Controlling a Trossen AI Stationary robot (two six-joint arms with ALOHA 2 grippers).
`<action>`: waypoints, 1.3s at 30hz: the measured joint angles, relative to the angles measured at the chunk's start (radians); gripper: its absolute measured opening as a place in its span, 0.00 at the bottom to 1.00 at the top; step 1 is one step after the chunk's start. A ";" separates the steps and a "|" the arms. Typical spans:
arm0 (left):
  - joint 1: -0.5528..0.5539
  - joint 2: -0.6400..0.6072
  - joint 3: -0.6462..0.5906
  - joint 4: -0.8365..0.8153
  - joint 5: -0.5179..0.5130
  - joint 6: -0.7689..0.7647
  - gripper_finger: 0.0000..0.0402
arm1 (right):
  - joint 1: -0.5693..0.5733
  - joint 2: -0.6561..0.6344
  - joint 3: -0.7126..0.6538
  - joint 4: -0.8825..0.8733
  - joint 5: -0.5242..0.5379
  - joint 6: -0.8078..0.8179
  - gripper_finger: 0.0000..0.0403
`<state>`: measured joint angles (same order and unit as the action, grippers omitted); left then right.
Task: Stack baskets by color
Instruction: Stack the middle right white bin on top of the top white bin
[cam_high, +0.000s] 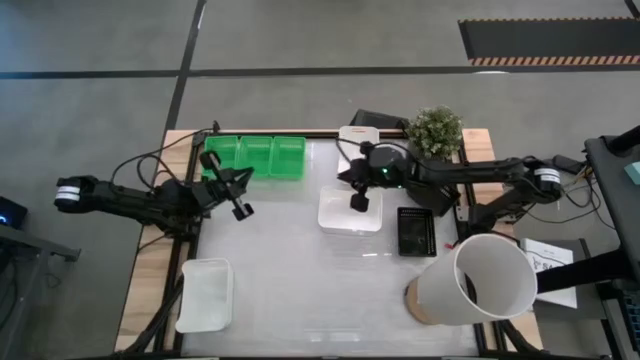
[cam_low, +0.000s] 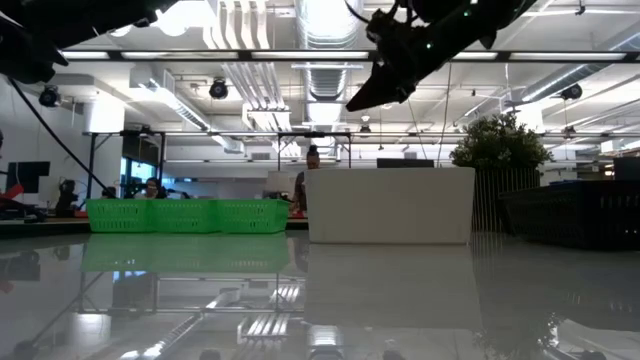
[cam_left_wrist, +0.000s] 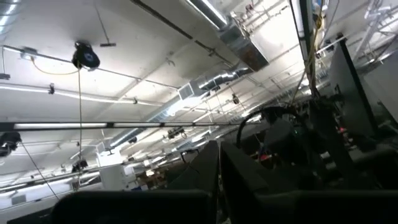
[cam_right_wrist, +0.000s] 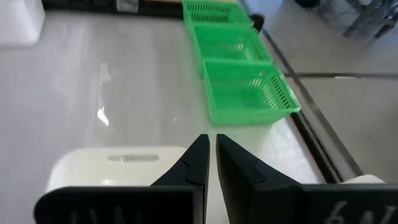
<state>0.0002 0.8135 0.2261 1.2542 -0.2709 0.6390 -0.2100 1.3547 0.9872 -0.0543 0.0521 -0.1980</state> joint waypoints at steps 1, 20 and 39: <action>0.000 0.000 -0.002 -0.001 0.000 -0.001 0.00 | 0.000 0.014 0.009 -0.001 0.000 -0.008 0.06; -0.002 0.001 -0.035 -0.023 0.001 -0.058 0.00 | 0.000 0.262 0.178 -0.108 -0.007 -0.041 0.32; -0.002 0.001 -0.034 -0.023 0.001 -0.059 0.00 | 0.019 0.287 0.183 -0.224 -0.055 -0.064 0.53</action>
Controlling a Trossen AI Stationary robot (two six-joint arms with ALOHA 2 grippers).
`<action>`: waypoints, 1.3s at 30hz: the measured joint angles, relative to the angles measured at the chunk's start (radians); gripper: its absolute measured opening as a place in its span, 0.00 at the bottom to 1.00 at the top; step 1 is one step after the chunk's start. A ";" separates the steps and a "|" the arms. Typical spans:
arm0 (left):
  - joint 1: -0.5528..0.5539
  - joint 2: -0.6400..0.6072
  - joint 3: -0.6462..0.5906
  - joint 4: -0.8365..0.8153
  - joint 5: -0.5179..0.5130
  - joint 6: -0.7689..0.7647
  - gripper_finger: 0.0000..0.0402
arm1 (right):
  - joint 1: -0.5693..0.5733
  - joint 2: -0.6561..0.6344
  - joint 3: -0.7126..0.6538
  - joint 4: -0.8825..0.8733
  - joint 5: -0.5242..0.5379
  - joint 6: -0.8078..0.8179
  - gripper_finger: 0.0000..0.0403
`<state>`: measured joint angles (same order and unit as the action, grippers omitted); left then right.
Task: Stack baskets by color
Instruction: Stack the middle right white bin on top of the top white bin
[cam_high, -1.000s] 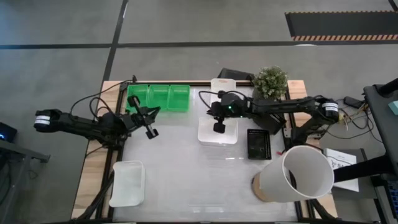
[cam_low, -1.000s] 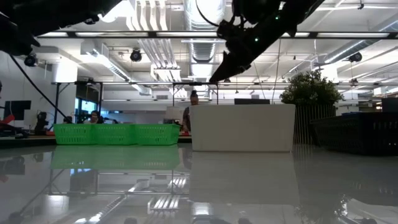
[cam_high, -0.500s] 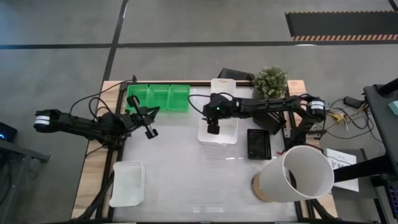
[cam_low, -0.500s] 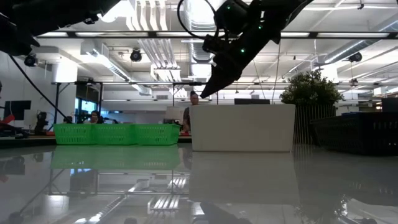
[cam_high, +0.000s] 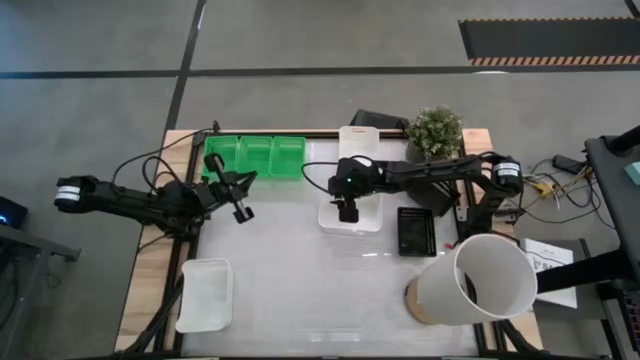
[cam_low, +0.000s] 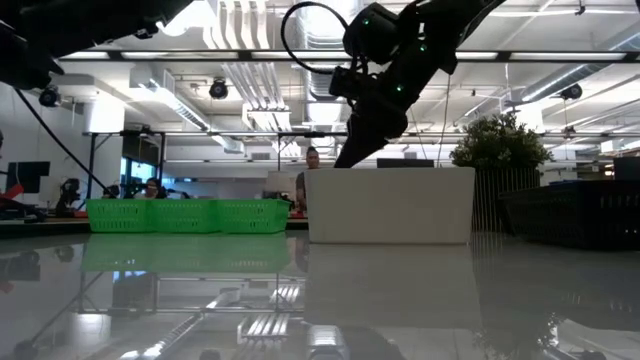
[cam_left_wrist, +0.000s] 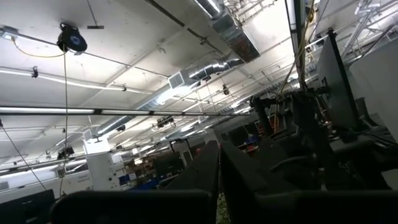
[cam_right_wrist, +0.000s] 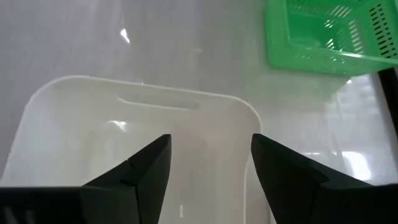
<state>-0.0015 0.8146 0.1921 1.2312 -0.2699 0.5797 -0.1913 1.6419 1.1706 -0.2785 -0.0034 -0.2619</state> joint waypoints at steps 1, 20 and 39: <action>0.000 0.000 0.000 0.000 0.000 0.000 0.00 | 0.000 0.000 -0.001 0.005 0.007 0.000 0.53; 0.000 0.000 0.004 0.007 0.000 0.000 0.00 | -0.019 0.000 -0.124 0.255 0.057 -0.041 0.51; 0.000 0.001 0.005 0.017 0.000 0.000 0.00 | -0.023 0.109 -0.062 0.290 0.068 -0.072 0.50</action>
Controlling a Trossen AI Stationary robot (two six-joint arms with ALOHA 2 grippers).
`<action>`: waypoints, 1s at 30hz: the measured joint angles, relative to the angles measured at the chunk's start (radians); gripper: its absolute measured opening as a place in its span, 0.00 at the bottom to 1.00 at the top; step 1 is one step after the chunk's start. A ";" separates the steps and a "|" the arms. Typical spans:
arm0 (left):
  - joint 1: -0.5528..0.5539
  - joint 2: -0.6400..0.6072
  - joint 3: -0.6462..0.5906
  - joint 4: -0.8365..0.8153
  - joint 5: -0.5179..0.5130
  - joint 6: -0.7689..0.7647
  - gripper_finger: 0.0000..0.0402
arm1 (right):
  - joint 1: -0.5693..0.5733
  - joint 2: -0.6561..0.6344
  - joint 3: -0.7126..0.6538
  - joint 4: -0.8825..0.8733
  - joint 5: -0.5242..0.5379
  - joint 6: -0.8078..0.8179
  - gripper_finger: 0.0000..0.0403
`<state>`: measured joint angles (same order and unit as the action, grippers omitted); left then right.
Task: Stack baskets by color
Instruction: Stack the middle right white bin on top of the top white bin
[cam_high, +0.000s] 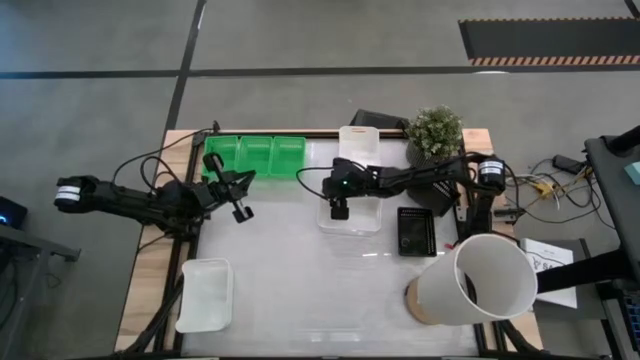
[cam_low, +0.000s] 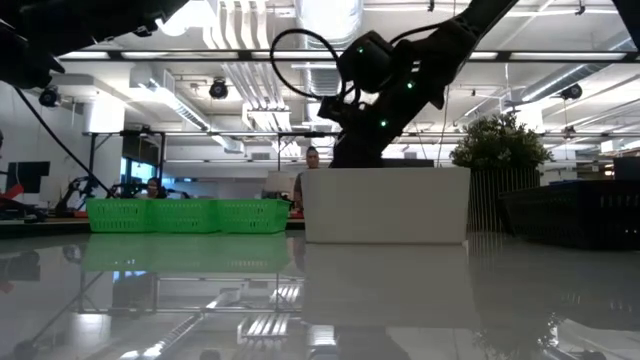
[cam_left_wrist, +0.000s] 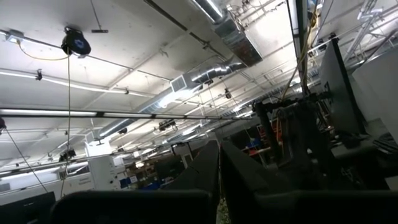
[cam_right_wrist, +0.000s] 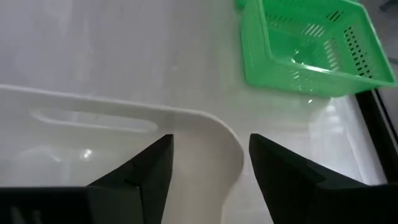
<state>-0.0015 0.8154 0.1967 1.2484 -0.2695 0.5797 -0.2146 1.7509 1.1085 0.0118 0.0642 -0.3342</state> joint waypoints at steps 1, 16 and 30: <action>0.000 0.000 0.000 0.000 0.000 0.000 0.00 | 0.000 -0.005 0.006 -0.007 0.000 0.000 0.49; 0.000 0.002 -0.001 -0.001 0.000 0.000 0.00 | 0.000 -0.010 0.034 -0.086 -0.002 -0.006 0.12; 0.000 0.003 -0.001 -0.001 0.000 0.000 0.00 | 0.003 -0.034 0.045 -0.087 -0.004 0.046 0.02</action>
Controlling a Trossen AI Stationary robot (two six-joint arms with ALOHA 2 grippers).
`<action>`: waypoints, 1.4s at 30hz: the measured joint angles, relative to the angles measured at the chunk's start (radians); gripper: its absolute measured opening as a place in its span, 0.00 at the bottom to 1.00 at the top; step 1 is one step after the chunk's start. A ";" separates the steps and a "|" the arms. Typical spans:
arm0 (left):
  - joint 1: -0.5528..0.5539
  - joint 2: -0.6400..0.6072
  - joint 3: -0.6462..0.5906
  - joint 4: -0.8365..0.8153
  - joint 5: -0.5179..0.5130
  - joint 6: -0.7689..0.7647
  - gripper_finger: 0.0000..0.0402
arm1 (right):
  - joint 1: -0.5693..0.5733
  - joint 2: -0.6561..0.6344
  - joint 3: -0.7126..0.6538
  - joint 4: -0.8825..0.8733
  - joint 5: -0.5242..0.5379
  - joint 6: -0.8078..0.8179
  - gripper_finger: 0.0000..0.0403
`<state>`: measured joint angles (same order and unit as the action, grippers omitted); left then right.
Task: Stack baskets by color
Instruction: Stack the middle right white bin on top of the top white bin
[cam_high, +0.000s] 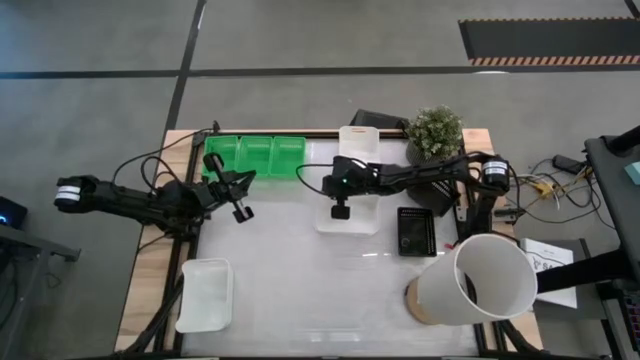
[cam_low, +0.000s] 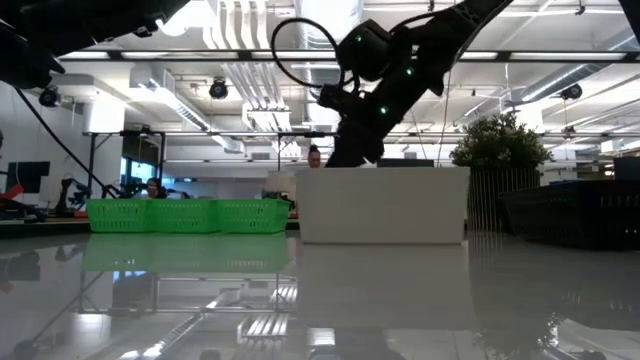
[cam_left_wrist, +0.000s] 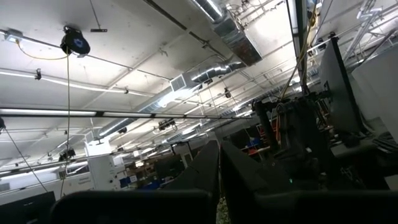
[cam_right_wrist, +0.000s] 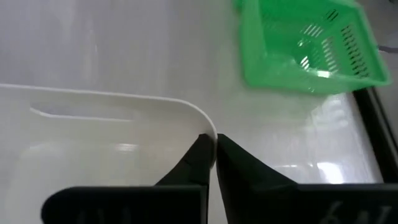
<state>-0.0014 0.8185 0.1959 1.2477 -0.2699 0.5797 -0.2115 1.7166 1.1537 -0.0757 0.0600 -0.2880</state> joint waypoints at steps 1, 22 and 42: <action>0.000 0.000 0.000 0.000 0.000 0.000 0.00 | 0.000 -0.008 0.005 0.001 0.000 0.016 0.02; 0.000 0.004 -0.001 0.000 0.000 0.000 0.00 | 0.001 -0.130 0.043 -0.028 -0.071 0.084 0.02; 0.000 0.005 -0.001 0.000 0.000 0.000 0.00 | 0.028 -0.021 0.027 -0.129 -0.103 0.039 0.02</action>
<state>-0.0017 0.8238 0.1951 1.2478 -0.2695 0.5797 -0.1833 1.6956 1.1811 -0.2050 -0.0426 -0.2490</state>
